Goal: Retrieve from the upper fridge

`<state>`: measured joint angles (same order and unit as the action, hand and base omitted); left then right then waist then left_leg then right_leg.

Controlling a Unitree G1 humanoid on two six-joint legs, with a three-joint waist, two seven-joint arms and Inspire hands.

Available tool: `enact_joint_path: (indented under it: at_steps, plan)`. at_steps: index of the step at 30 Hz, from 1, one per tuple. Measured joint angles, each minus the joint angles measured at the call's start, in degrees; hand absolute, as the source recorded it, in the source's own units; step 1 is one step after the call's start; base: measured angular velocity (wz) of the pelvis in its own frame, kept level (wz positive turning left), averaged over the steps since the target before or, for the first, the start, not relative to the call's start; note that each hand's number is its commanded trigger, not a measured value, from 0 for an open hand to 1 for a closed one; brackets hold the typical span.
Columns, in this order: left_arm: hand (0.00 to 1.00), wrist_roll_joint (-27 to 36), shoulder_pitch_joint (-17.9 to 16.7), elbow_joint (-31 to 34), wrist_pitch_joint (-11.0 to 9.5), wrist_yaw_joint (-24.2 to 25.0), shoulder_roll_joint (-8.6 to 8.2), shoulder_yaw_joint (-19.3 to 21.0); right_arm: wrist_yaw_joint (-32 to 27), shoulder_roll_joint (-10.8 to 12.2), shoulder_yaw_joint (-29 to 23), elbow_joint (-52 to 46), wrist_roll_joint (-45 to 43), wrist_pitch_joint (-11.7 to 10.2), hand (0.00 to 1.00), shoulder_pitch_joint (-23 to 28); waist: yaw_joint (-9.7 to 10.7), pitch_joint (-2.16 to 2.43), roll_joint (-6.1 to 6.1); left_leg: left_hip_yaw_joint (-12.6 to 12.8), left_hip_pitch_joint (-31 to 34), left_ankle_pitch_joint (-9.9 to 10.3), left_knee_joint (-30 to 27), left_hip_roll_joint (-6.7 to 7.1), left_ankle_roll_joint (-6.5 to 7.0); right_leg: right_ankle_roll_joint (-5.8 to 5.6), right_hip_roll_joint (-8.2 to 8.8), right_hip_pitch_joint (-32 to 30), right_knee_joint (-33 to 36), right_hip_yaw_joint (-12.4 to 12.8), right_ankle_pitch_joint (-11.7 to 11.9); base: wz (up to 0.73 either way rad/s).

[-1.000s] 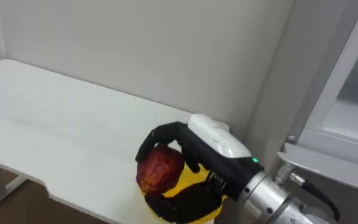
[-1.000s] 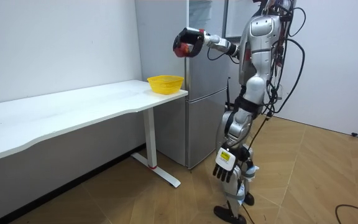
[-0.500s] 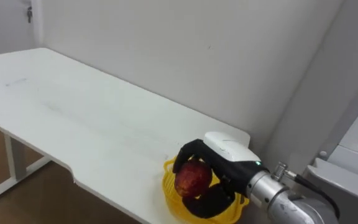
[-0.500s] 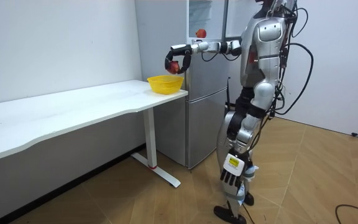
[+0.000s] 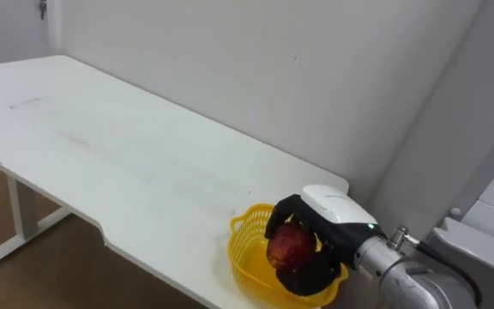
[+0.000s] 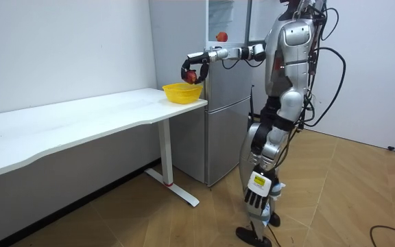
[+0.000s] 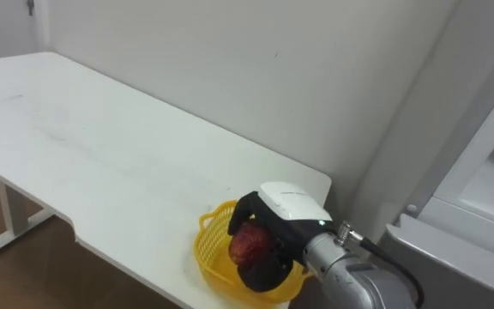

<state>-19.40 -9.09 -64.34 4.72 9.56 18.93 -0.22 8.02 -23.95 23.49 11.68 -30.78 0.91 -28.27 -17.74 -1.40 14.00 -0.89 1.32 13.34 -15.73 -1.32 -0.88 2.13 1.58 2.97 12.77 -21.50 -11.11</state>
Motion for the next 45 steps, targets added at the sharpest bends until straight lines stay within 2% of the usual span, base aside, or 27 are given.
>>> enact_joint_path:
  at_steps: [1,2,3,4,13,16,24,34,45]
  plan:
    - [0.0,0.0,-0.11,0.05,-0.01,0.07,-0.03,0.0,-0.22,-0.03,0.0,0.92,-0.03,-0.09,0.89,0.0,-0.08,0.0,0.0,-0.03,0.05,0.02,-0.06,0.0,0.03,0.0,-0.03,0.0,0.0,0.0,0.0,0.0]
    - [0.0,-0.06,-0.16,0.05,-0.01,0.11,-0.06,0.0,-0.36,-0.03,0.0,1.34,-0.04,-0.11,0.73,0.0,-0.08,-0.01,-0.02,-0.03,0.05,0.03,-0.07,0.0,0.03,0.0,-0.05,0.01,0.0,0.0,0.0,0.0]
    - [0.0,-0.35,-0.37,0.07,0.01,0.18,-0.11,0.0,-0.57,-0.03,0.0,1.98,0.01,-0.11,0.26,0.0,-0.07,-0.04,-0.05,-0.03,0.05,0.03,-0.09,0.02,0.03,0.0,-0.04,0.01,-0.01,0.0,0.0,0.0]
    - [0.0,-0.35,-0.45,0.07,0.04,0.2,-0.12,0.0,-1.06,-0.03,0.0,2.93,0.51,-0.25,0.0,-0.05,-0.06,-0.05,-0.06,-0.04,0.06,0.03,-0.09,0.02,0.03,0.0,-0.03,0.01,0.0,0.04,0.0,0.0]
    - [0.0,-0.3,-0.54,0.09,0.33,0.14,-0.13,-0.04,-3.05,-0.51,0.0,6.27,1.71,-0.11,0.0,-0.46,0.0,-0.19,-0.24,-0.24,0.17,0.02,-0.1,0.04,0.03,0.0,-0.07,0.06,-0.16,0.08,0.0,0.0]
    - [0.0,-0.35,0.15,0.14,0.33,0.07,-0.11,-0.06,-4.45,-0.54,0.03,9.81,3.64,-0.84,0.0,-1.76,0.02,-0.2,-0.25,-0.75,0.2,0.02,-0.06,0.07,0.02,0.0,-0.01,0.13,-0.22,-0.05,0.0,0.04]
    - [0.0,-0.45,0.84,0.23,1.45,-0.08,-0.09,-0.07,-4.93,-0.59,0.03,14.22,5.07,0.42,0.0,-2.57,-0.11,-0.19,-0.25,-0.87,0.42,0.02,0.01,0.09,0.02,0.0,0.01,0.02,-0.22,-0.62,0.0,0.02]
    - [0.0,-0.59,0.41,0.24,2.38,-0.28,-0.09,-0.06,-4.92,-0.96,0.03,14.2,8.13,0.47,0.0,-2.58,-0.12,0.0,-0.01,-0.92,0.29,0.0,0.02,0.1,0.02,0.0,0.01,0.1,-0.21,-0.79,0.0,0.0]
    - [0.0,-1.01,-0.75,1.62,2.5,-0.41,-0.1,-0.05,-4.93,-1.02,0.03,14.2,8.48,0.54,0.0,-2.58,-0.02,0.29,-0.38,-1.03,0.02,0.0,-0.13,0.13,0.02,0.0,-0.04,0.66,-0.22,-0.99,0.0,0.0]
